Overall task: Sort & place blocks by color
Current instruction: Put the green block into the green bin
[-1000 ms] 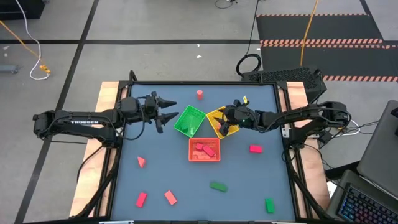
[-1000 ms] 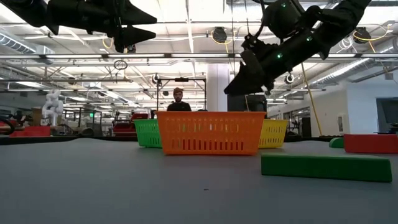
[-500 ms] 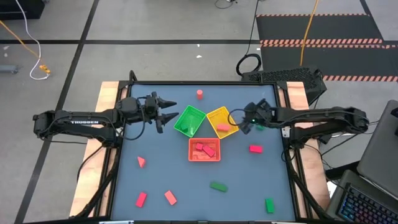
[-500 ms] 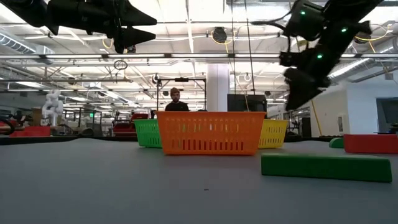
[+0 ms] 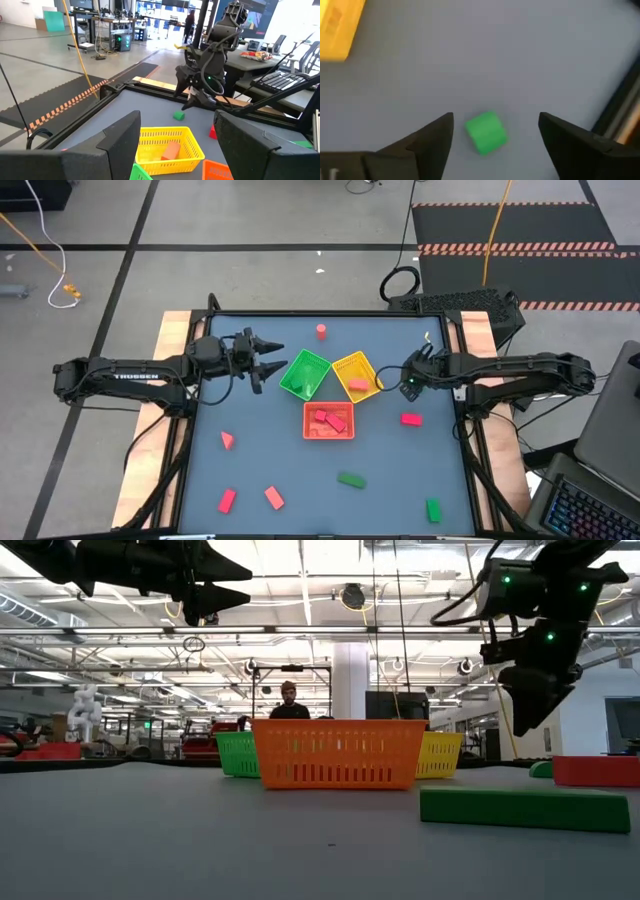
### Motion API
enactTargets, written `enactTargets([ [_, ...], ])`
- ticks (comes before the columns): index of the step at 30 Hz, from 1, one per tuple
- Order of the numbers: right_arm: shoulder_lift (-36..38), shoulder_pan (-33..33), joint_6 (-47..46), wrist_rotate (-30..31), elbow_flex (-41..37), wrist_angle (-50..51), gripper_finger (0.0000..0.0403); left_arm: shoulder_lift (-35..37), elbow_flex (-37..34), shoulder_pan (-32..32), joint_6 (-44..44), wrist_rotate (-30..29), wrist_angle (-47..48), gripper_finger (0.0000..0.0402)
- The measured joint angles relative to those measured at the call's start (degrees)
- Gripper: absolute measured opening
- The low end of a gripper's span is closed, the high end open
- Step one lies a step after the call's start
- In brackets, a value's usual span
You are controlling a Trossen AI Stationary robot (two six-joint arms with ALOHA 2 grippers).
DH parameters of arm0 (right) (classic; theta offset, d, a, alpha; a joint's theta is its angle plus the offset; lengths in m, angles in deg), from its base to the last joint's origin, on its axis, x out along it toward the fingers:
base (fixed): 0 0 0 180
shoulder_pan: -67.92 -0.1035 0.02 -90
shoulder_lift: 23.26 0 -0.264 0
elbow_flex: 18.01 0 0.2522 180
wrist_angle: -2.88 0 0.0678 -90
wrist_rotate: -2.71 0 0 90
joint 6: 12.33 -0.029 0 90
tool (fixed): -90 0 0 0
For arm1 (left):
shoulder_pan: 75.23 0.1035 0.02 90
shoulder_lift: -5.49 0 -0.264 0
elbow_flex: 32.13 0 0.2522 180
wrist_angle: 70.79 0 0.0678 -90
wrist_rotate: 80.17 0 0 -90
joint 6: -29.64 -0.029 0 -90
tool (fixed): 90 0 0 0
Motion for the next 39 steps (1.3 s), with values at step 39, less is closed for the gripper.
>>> enactTargets([
  [39, -1.3, 0.0, -7.7, -5.1, -13.6, -13.5, 0.0256, 0.0, 0.0, 0.0, -0.1, 0.0, 0.0, 0.0253],
])
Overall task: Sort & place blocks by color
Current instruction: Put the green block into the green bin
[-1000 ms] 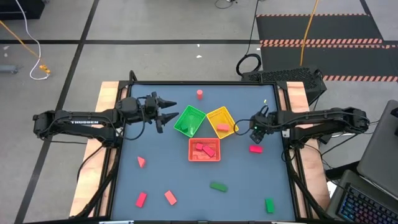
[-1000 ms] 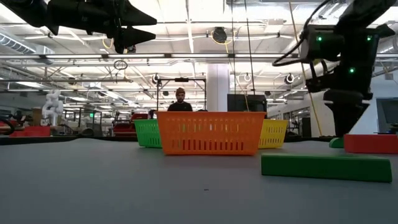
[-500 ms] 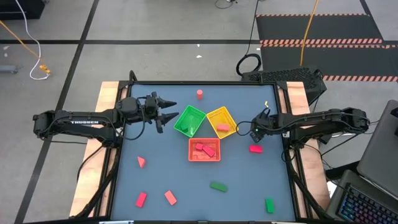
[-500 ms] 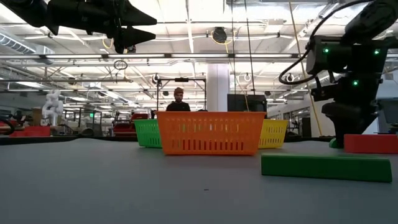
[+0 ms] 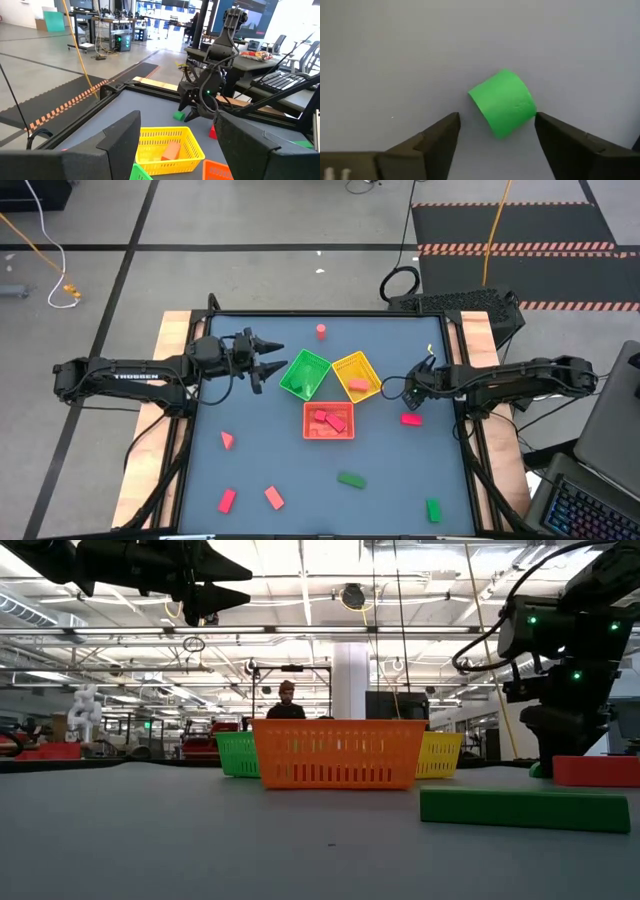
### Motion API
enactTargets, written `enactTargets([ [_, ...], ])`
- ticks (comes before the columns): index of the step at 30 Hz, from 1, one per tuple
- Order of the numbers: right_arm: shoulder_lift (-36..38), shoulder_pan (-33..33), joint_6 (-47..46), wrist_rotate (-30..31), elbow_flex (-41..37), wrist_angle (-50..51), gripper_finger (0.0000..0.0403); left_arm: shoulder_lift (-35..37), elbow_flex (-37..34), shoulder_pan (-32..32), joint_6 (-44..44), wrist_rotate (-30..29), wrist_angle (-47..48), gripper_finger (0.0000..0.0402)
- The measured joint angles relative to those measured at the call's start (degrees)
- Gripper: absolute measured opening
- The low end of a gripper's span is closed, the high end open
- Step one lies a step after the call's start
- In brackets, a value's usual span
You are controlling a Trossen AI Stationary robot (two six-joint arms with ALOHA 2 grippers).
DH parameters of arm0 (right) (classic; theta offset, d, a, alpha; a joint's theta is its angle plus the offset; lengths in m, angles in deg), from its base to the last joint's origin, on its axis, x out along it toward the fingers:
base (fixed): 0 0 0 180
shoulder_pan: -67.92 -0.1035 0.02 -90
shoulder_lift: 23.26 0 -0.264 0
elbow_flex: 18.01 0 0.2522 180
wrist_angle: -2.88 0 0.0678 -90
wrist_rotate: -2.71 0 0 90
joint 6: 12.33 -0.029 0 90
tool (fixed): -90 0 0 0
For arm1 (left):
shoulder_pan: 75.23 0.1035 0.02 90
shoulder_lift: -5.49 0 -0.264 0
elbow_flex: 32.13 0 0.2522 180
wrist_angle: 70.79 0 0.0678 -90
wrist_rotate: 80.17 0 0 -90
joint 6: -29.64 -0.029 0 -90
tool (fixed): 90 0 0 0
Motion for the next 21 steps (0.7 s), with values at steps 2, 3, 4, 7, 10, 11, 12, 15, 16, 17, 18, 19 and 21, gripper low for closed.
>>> enactTargets([
  [2, 0.0, 0.0, 0.4, -0.8, 0.0, -0.4, 0.0234, 0.0, 0.0, 0.0, 0.0, 0.0, 0.0, 0.0253],
  [3, 0.0, 0.0, 0.5, -1.1, 0.0, -0.6, 0.0220, 0.0, 0.0, 0.0, 0.0, 0.0, 0.0, 0.0253],
  [4, 0.0, 0.0, 0.6, -1.6, 0.0, -0.8, 0.0204, 0.0, 0.0, 0.0, -0.1, 0.0, 0.0, 0.0253],
  [7, 0.0, 0.0, 1.0, -2.3, 0.0, -1.2, 0.0151, 0.0, 0.0, 0.0, -0.1, 0.0, 0.0, 0.0253],
  [10, 0.0, 0.0, 1.7, -2.6, 0.0, -1.8, 0.0094, 0.0, 0.0, 0.0, -0.1, 0.0, 0.0, 0.0253],
  [11, 0.0, 0.0, 2.1, -2.8, 0.0, -2.2, 0.0076, 0.0, 0.0, 0.0, -0.1, 0.0, 0.0, 0.0253],
  [12, 0.0, 0.0, 2.5, -3.1, 0.0, -2.8, 0.0057, 0.0, 0.0, 0.0, -0.1, 0.0, 0.0, 0.0253],
  [15, -0.1, 0.0, 3.6, -2.8, -0.1, -4.5, 0.0011, 0.0, 0.0, 0.0, -0.1, 0.0, 0.0, 0.0253],
  [16, -0.1, 0.0, 3.7, -2.6, -0.1, -4.8, 0.0007, 0.0, 0.0, 0.0, -0.3, 0.0, 0.0, 0.0253],
  [17, -0.1, 0.0, 3.6, -2.6, -0.1, -4.9, 0.0009, 0.0, 0.0, 0.0, -0.3, 0.0, 0.0, 0.0253],
  [18, -0.1, 0.0, 3.3, -2.5, -0.1, -4.9, 0.0015, 0.0, 0.0, 0.0, -0.3, 0.0, 0.0, 0.0253],
  [19, 0.0, 0.0, 3.0, -2.5, -0.1, -4.9, 0.0022, 0.0, 0.0, 0.0, -0.3, 0.0, 0.0, 0.0253],
  [21, 0.0, 0.0, 1.5, -2.5, -0.1, -5.2, 0.0038, 0.0, 0.0, 0.0, -0.3, 0.0, 0.0, 0.0253],
])
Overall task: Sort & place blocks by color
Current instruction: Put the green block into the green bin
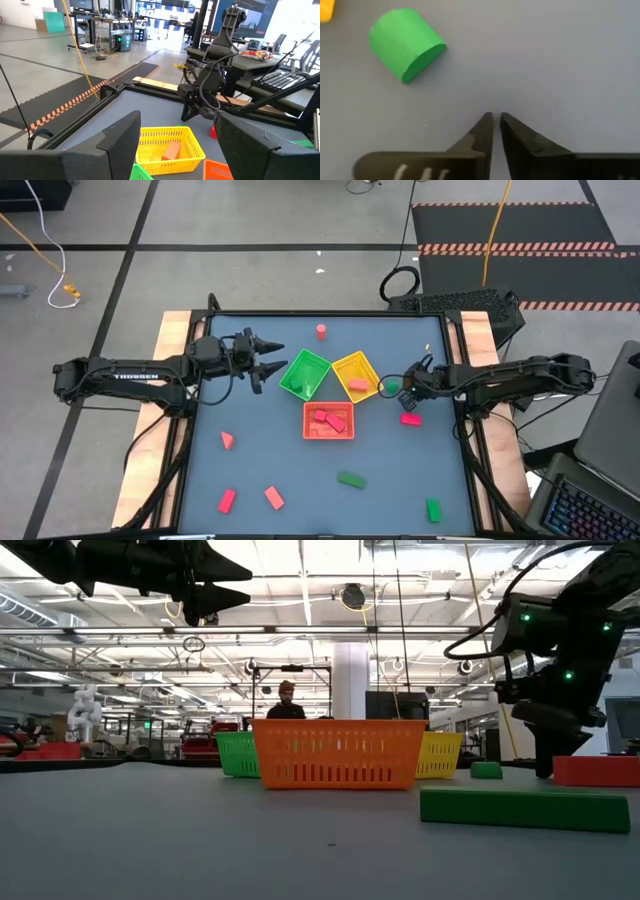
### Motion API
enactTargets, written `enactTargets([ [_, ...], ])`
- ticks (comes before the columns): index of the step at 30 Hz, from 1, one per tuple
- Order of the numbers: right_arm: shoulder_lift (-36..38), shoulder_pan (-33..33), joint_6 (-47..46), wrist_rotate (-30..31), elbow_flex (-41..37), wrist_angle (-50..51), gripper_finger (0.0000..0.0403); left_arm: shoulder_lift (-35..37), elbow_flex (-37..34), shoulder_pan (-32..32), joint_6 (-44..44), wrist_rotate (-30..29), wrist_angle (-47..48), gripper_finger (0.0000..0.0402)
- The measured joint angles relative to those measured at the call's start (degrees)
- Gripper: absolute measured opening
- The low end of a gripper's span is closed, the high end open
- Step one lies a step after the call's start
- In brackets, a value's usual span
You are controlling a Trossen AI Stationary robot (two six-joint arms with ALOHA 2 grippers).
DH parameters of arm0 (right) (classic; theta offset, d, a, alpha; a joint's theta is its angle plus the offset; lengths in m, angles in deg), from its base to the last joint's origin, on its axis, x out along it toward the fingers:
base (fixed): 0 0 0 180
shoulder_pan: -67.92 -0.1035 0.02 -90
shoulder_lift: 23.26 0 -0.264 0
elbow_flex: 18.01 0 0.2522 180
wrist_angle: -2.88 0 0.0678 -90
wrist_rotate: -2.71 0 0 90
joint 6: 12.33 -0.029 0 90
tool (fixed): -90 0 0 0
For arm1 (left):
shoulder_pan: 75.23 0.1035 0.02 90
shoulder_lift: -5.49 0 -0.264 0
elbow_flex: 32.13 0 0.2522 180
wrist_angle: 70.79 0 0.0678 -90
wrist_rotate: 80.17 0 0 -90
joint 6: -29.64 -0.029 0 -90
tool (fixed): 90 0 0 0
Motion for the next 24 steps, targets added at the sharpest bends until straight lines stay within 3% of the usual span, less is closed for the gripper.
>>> enactTargets([
  [6, 2.6, -1.3, -3.5, -4.8, -0.1, -6.9, 0.0100, 0.0, 0.0, 0.0, 0.0, 0.0, 0.0, 0.0253],
  [11, 5.9, -3.3, -3.5, -4.0, 0.0, -15.8, 0.0165, 0.0, 0.0, 0.0, 0.0, 0.0, 0.0, 0.0253],
  [15, 5.9, -3.4, -6.4, -1.9, 0.0, -15.3, 0.0210, 0.0, 0.0, 0.0, 0.1, 0.0, 0.0, 0.0253],
  [19, 3.8, -3.4, -10.5, -1.2, 0.0, -14.6, 0.0235, 0.0, 0.0, 0.0, 0.2, 0.0, 0.0, 0.0253],
  [24, -0.6, -3.4, -13.6, -1.1, 0.0, -15.1, 0.0238, 0.0, 0.0, 0.0, 0.2, 0.0, -0.1, 0.0253],
])
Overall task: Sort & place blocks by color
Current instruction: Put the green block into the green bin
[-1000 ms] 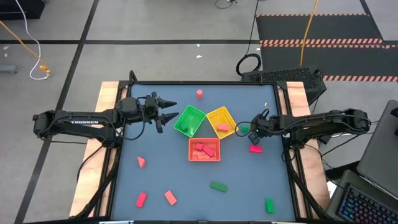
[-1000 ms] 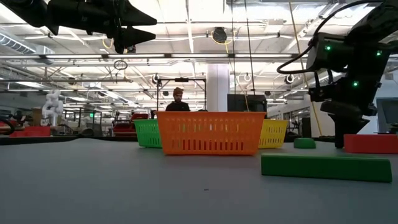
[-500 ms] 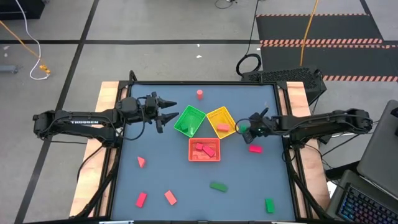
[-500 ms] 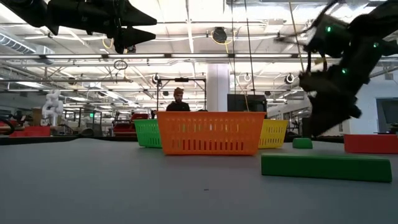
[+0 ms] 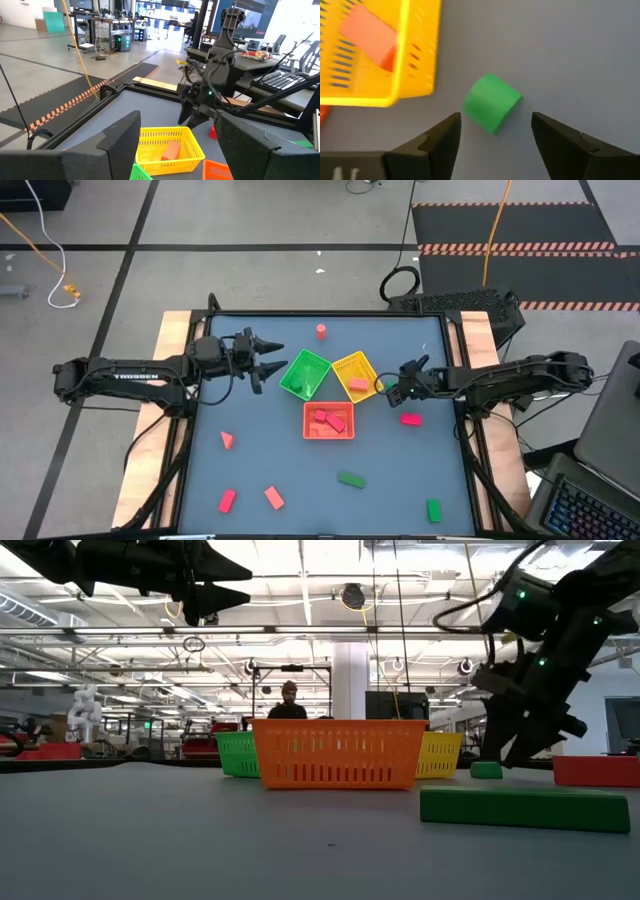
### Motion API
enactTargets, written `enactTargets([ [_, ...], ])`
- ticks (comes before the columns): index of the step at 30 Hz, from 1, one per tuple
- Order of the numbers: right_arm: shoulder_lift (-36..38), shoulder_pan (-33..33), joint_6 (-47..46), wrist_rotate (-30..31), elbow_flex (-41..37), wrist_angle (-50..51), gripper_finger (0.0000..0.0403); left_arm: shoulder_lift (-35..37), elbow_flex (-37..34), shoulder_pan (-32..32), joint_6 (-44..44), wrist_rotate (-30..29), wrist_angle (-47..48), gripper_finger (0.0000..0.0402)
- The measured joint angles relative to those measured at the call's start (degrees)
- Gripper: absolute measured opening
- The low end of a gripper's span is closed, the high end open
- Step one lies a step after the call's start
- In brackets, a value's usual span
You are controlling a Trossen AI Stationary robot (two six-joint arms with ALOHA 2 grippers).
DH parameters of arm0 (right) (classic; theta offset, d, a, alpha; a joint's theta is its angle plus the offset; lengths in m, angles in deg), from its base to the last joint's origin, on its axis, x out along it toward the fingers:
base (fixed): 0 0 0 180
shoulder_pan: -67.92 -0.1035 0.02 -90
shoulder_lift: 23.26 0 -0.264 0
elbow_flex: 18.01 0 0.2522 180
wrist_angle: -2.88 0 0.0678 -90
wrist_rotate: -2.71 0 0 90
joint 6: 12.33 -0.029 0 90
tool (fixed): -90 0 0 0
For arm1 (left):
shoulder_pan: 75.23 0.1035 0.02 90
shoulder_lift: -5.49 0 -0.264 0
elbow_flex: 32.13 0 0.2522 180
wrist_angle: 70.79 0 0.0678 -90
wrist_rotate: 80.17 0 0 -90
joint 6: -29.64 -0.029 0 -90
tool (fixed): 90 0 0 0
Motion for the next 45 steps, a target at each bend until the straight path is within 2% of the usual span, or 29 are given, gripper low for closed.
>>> enactTargets([
  [8, -4.3, 0.0, 0.2, 0.0, 0.1, -7.5, 0.0236, 0.0, 0.0, 0.0, 0.0, 0.0, 0.0, 0.0253],
  [16, -4.7, 0.1, -0.9, 4.5, 0.1, -5.6, 0.0236, 0.0, 0.0, 0.0, -0.1, 0.0, 0.0, 0.0253],
  [26, -9.2, 0.0, 0.2, 4.8, 0.3, -6.1, 0.0235, 0.0, 0.0, 0.0, -0.1, 0.0, 0.0, 0.0253],
  [36, -9.0, 0.0, 3.6, 7.7, 0.2, -5.3, 0.0234, 0.0, 0.0, 0.0, -0.1, 0.0, 0.1, 0.0253],
  [40, -9.0, 0.1, 3.3, 9.0, 0.2, -3.0, 0.0212, 0.0, 0.0, 0.0, -0.1, 0.0, 0.1, 0.0253],
  [45, -9.0, 0.1, 3.4, 10.2, 0.2, -0.7, 0.0154, 0.0, 0.0, 0.0, -0.1, 0.0, 0.1, 0.0253],
])
